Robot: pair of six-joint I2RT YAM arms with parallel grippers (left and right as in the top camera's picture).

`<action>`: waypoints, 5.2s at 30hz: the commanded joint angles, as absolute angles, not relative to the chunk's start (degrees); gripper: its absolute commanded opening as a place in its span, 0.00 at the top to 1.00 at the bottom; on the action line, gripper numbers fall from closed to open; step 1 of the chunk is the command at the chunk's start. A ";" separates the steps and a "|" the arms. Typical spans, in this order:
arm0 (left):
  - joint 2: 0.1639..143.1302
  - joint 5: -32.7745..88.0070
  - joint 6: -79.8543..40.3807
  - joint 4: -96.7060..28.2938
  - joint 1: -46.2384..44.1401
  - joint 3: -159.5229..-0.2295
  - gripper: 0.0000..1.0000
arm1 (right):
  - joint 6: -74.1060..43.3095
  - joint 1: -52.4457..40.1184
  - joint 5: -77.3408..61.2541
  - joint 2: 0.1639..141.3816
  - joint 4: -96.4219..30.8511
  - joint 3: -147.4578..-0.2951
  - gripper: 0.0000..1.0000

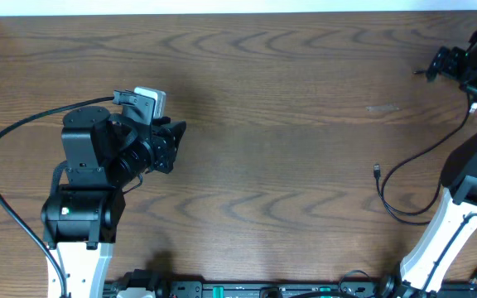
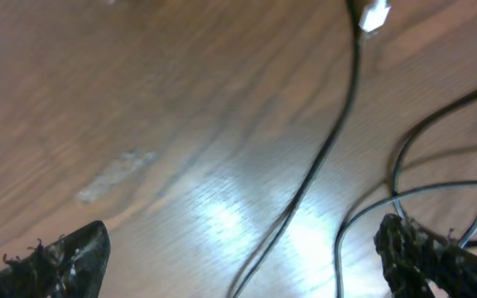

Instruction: Untangle cables

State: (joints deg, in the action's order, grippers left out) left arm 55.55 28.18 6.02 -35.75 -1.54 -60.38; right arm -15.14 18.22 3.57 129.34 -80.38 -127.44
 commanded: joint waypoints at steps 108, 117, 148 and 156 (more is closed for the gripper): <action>52.97 30.46 8.36 -35.59 -1.41 -60.23 0.66 | -29.36 46.87 -1.72 97.49 -25.04 -51.42 0.11; 52.97 30.44 8.36 -35.70 -1.41 -60.23 0.66 | -26.06 39.40 -1.85 92.71 -32.73 -61.78 0.01; 51.09 9.98 -0.38 -31.99 -1.43 -60.20 0.66 | -15.97 -1.78 13.85 58.94 -42.89 -65.43 0.01; 43.31 9.13 0.82 -34.17 -4.16 -53.12 0.59 | -20.47 -22.00 26.81 52.23 -35.40 -52.53 0.01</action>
